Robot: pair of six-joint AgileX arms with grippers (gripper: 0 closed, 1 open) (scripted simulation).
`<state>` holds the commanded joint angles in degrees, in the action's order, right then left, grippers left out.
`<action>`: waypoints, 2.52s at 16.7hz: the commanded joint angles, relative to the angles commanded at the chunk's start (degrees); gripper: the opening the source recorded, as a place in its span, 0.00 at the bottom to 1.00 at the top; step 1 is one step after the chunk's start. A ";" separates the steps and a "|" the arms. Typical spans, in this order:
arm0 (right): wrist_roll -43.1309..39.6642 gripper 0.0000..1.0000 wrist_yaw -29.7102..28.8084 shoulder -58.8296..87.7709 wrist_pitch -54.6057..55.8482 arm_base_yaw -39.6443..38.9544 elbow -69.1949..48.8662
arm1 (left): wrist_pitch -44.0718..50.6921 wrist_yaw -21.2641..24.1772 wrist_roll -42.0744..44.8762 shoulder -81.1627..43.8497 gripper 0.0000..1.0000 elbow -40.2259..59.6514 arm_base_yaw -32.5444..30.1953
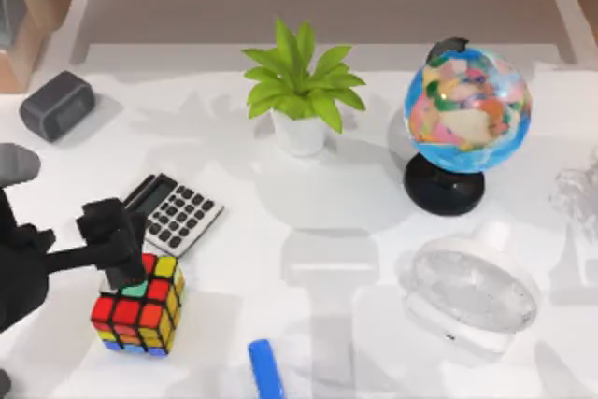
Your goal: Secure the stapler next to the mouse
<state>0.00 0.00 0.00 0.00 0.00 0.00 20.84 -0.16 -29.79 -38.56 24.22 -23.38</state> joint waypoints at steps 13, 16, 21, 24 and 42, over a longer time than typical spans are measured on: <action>0.00 1.00 0.00 0.00 0.00 0.00 0.00 | 29.21 -0.39 -41.77 -56.38 1.00 33.77 -32.43; 0.00 1.00 0.00 0.00 0.00 0.00 0.00 | 30.81 -0.54 -44.20 -59.50 1.00 35.53 -34.18; 0.00 1.00 0.00 0.00 0.00 0.00 0.00 | 30.46 -0.52 -44.08 -59.45 1.00 35.19 -33.95; 0.00 1.00 0.00 0.00 0.00 0.00 0.00 | 26.62 -0.54 -43.96 -61.45 1.00 33.25 -33.98; 0.00 1.00 0.00 0.00 0.00 0.00 0.00 | 19.00 -0.52 -43.91 -65.35 0.25 29.58 -33.99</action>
<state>0.00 0.00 0.00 0.00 0.00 0.00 39.84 -0.68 -73.71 -103.91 53.80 -57.37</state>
